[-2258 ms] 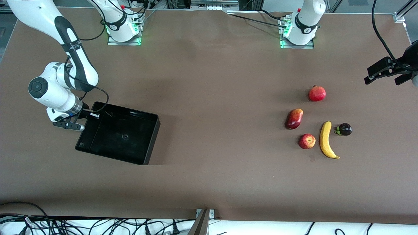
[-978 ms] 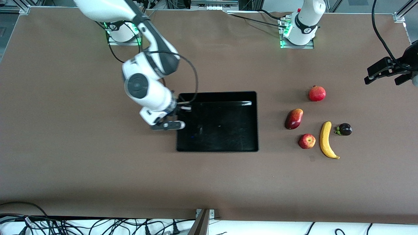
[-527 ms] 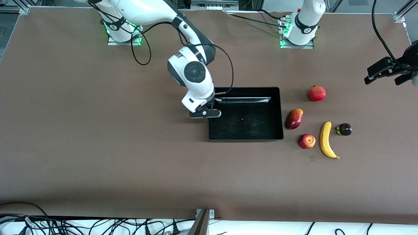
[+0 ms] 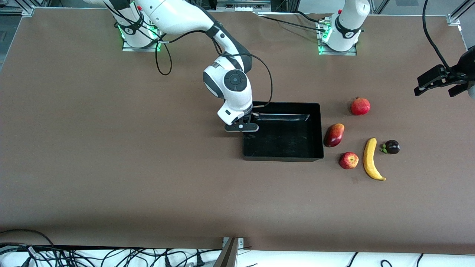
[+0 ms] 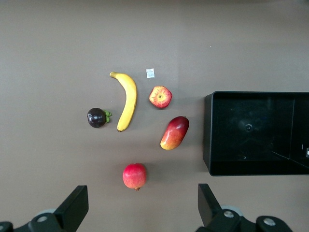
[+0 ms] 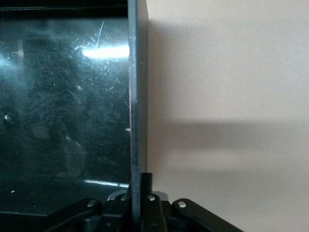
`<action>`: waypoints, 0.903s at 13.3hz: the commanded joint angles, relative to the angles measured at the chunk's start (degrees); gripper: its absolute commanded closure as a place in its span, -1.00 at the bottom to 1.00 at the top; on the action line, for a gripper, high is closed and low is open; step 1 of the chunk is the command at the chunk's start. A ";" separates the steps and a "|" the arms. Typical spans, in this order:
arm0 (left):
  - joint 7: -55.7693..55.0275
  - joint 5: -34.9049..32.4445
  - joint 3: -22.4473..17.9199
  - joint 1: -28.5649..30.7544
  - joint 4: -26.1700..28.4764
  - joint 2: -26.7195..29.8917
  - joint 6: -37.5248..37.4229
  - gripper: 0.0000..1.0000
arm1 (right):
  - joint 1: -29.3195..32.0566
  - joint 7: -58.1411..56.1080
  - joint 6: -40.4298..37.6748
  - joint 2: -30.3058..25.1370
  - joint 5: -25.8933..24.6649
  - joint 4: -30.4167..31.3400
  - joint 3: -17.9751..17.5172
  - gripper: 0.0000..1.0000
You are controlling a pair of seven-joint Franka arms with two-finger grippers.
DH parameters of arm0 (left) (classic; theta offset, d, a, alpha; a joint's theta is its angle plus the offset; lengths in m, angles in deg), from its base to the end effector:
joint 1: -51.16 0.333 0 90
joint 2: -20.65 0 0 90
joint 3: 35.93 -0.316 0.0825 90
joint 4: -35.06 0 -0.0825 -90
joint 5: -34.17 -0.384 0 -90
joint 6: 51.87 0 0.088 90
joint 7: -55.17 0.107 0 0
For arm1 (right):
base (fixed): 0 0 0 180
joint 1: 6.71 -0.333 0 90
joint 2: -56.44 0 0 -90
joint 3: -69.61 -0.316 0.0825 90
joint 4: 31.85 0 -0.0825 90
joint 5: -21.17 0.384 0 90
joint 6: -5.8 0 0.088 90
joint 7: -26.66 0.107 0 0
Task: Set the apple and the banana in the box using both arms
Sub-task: 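Slide the black box beside the fruit with the right gripper and release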
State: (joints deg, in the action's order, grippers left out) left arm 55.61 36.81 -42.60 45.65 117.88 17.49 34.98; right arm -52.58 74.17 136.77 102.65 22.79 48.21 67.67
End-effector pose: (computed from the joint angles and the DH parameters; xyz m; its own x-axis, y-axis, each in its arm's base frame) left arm 0.5666 0.0042 0.6478 0.9998 0.0098 0.0159 0.0091 -0.9992 0.0394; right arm 0.5005 0.5453 0.2323 0.9995 -0.0248 0.0203 -0.0228 -0.9955 -0.0920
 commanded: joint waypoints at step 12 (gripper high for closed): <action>1.24 -1.15 0.33 0.41 1.29 1.05 0.25 -1.00 | -2.74 3.20 -6.59 -6.90 -4.70 -2.36 3.08 -1.00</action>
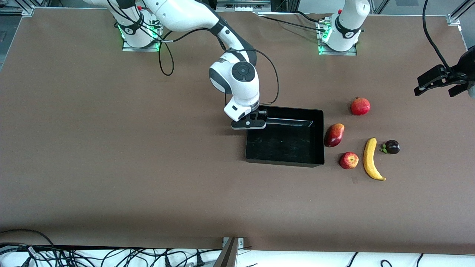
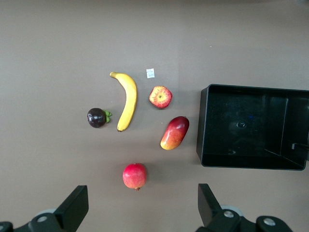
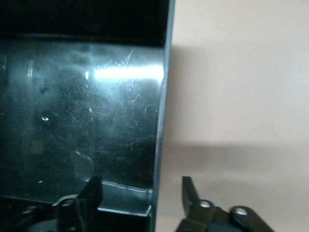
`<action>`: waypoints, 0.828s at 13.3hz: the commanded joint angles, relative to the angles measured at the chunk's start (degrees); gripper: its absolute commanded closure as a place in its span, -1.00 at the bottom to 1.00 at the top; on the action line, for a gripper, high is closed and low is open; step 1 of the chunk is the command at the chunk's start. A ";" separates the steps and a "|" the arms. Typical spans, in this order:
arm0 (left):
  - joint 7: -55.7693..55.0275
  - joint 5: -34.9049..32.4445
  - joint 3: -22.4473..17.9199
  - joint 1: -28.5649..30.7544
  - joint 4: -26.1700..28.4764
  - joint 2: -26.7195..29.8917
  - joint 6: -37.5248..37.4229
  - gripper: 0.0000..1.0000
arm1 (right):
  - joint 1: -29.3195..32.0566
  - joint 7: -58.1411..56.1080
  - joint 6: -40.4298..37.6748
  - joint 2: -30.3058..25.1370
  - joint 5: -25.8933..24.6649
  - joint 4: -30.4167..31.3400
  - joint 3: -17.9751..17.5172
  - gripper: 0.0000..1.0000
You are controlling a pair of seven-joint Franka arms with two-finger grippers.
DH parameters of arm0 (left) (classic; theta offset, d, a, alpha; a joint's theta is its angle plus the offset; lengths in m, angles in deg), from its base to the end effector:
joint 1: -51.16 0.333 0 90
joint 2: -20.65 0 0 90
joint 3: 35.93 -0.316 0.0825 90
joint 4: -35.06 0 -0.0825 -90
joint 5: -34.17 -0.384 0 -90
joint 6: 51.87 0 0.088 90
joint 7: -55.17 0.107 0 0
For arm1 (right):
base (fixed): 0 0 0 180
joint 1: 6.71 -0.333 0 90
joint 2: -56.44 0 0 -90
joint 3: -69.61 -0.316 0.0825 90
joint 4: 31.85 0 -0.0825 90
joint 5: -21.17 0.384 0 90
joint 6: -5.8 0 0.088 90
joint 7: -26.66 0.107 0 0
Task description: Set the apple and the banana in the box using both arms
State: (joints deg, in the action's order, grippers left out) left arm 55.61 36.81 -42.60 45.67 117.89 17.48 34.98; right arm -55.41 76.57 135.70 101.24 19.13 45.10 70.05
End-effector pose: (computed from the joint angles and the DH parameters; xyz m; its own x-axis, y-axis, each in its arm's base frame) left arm 0.5666 0.0044 0.6476 0.9998 0.0101 0.0156 0.0095 -0.9992 0.0394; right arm 0.5013 0.5625 0.2738 0.9929 -0.0103 0.1183 -0.0002 -0.9964 -0.0851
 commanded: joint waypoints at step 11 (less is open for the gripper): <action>1.15 -1.15 0.34 0.39 1.28 1.05 0.25 -1.00 | 16.79 -27.13 -37.42 -25.28 2.57 0.83 9.20 -1.00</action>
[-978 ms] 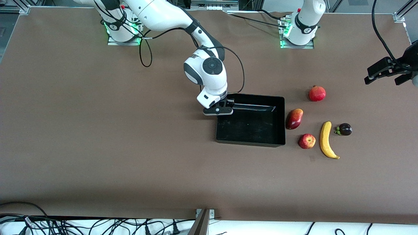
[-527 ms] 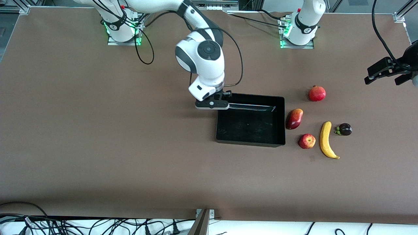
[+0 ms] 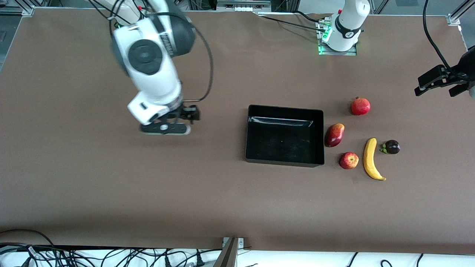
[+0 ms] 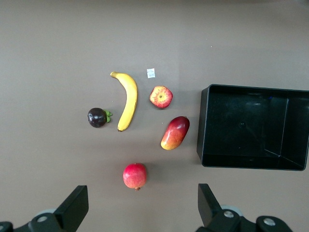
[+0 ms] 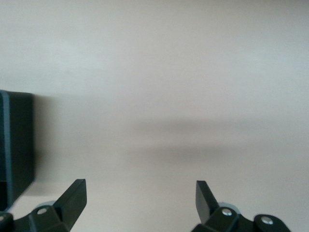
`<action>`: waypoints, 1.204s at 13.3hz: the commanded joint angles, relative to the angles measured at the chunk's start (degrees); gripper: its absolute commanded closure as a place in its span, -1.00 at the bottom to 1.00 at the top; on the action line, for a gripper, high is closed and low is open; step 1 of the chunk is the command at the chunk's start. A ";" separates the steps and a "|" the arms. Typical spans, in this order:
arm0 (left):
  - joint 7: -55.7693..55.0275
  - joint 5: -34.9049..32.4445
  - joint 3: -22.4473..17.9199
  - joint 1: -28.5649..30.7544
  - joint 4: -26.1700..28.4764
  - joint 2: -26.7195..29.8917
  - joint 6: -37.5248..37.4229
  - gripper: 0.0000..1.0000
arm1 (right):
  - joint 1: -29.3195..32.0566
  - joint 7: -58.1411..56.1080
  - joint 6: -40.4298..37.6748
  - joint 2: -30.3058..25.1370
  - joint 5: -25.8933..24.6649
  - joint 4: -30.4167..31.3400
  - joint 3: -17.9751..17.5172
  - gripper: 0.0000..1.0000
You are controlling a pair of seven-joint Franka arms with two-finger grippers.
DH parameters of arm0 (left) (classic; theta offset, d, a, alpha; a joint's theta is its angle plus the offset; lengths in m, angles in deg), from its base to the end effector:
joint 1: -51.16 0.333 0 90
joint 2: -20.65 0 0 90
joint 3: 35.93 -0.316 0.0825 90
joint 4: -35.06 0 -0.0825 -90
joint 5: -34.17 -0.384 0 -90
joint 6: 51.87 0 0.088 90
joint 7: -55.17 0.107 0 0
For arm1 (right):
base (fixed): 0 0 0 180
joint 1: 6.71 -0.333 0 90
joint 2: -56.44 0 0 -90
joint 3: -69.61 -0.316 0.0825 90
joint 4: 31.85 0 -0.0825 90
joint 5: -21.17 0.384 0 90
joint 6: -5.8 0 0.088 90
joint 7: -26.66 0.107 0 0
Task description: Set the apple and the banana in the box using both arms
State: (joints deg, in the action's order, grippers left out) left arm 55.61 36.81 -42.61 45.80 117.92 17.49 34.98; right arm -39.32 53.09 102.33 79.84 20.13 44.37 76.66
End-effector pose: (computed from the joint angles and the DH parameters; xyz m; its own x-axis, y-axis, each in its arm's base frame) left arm 0.5666 0.0058 0.6475 0.9998 0.0126 0.0152 0.0120 -0.9992 0.0394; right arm 0.6035 0.3031 0.4976 0.9999 -0.0045 -0.0162 -0.0032 -0.9966 0.0824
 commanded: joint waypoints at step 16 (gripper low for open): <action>0.36 -1.06 0.26 0.87 2.84 -10.88 11.83 -1.00 | 25.00 -32.85 -14.35 -16.52 1.42 6.82 6.72 -1.00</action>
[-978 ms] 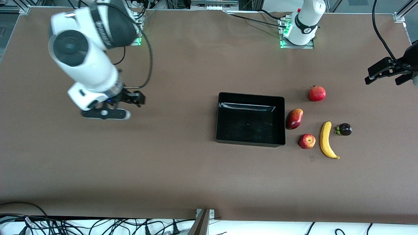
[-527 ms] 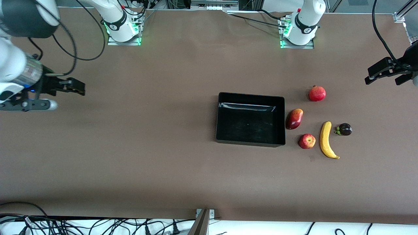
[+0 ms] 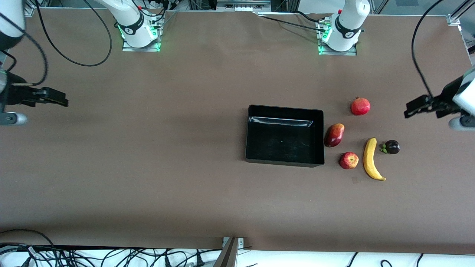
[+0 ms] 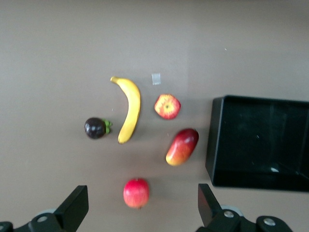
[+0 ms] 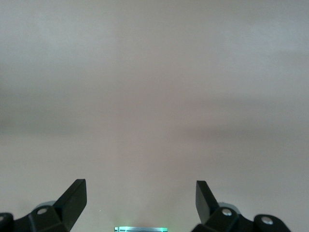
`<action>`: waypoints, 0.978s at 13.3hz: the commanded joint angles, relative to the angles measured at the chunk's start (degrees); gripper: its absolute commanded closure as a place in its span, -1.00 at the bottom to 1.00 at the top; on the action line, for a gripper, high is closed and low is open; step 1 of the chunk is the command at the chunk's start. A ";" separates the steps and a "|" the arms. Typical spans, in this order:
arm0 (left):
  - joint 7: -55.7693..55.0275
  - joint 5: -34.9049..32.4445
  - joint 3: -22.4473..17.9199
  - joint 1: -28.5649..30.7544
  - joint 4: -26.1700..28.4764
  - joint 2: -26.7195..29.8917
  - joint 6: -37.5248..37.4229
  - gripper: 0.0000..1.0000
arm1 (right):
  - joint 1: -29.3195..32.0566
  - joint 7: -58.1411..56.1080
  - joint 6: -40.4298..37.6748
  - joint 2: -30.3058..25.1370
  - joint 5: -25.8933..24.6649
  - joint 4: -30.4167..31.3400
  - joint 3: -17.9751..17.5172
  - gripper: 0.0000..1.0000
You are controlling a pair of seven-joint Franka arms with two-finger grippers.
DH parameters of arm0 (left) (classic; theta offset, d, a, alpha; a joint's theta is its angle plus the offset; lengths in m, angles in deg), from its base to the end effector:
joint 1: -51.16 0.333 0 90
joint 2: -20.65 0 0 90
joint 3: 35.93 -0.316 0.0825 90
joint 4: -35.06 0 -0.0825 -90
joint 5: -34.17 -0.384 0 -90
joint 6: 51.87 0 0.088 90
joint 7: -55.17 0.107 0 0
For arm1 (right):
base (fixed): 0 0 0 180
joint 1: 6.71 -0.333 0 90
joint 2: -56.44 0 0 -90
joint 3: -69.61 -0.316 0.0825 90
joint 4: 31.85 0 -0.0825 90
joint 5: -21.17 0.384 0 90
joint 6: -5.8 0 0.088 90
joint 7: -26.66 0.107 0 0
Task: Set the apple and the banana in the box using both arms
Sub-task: 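Reach the left gripper to the small red-yellow apple and grasp it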
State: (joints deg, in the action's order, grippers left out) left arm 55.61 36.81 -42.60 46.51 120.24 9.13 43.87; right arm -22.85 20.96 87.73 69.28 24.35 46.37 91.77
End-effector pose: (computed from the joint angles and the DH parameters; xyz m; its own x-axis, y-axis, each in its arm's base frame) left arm 0.6208 0.0108 0.5556 0.9994 0.0302 -0.0153 0.0306 -0.9993 0.0227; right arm 0.6019 -0.0301 0.5870 0.9895 0.0000 -0.1448 0.0020 -0.9999 0.0141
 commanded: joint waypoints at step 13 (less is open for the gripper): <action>-1.39 1.57 0.60 0.25 5.09 -16.69 24.92 -1.00 | 22.29 0.16 2.62 -12.66 -3.97 12.48 -23.83 -1.00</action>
State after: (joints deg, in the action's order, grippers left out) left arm 55.31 37.28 -42.47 46.53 124.60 -6.80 66.17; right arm -0.64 20.68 92.16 55.21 19.82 61.17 68.54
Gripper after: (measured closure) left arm 0.000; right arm 0.000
